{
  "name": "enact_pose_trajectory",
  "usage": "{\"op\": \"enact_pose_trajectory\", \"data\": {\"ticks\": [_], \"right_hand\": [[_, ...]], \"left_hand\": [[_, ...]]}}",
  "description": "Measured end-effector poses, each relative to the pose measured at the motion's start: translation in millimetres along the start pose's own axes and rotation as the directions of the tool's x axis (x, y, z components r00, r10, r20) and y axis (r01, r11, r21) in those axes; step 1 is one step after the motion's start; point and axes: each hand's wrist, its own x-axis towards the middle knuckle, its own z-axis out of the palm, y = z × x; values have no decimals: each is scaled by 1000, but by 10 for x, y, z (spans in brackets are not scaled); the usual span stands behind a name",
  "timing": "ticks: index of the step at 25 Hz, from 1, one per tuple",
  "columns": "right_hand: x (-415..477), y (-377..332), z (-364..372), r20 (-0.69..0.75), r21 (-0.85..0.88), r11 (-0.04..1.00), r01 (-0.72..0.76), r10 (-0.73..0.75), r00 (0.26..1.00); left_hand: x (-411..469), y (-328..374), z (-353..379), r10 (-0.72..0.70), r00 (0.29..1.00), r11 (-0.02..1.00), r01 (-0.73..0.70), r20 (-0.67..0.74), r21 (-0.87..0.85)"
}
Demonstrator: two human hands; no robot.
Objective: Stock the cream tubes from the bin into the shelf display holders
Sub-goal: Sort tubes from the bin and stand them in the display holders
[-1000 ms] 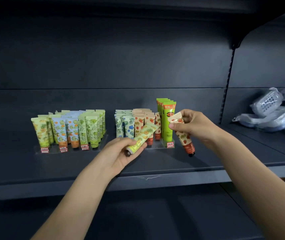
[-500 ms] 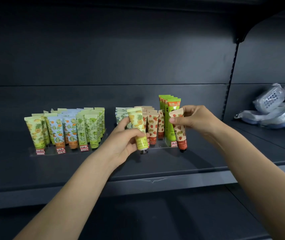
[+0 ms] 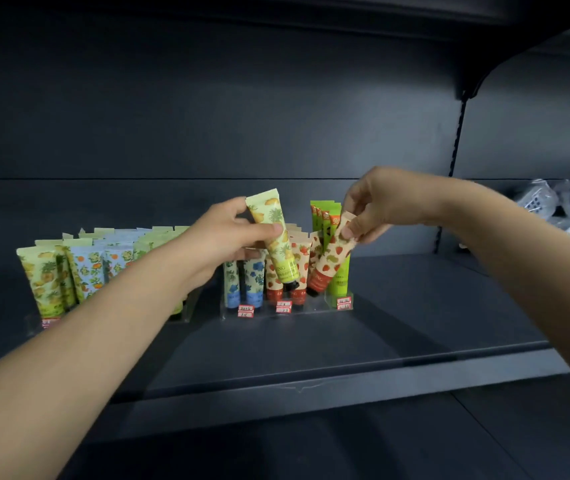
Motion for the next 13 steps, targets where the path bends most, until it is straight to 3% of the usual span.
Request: {"op": "enact_pose_trajectory", "data": {"ticks": [2,4,13], "right_hand": [[86,-108,-66,-6,-288,957,35,-38,999],[181,-184,-113,13,-449,892,50,-49,999],[548,-277,-142,73,-601,792,106,-78,994]], "left_hand": [[74,52,-22,6,1000,996,-8,27,91],[132,87,-42,9,999,989,-16,47,145],[339,83,-74,24,996,974,-41,80,222]]}}
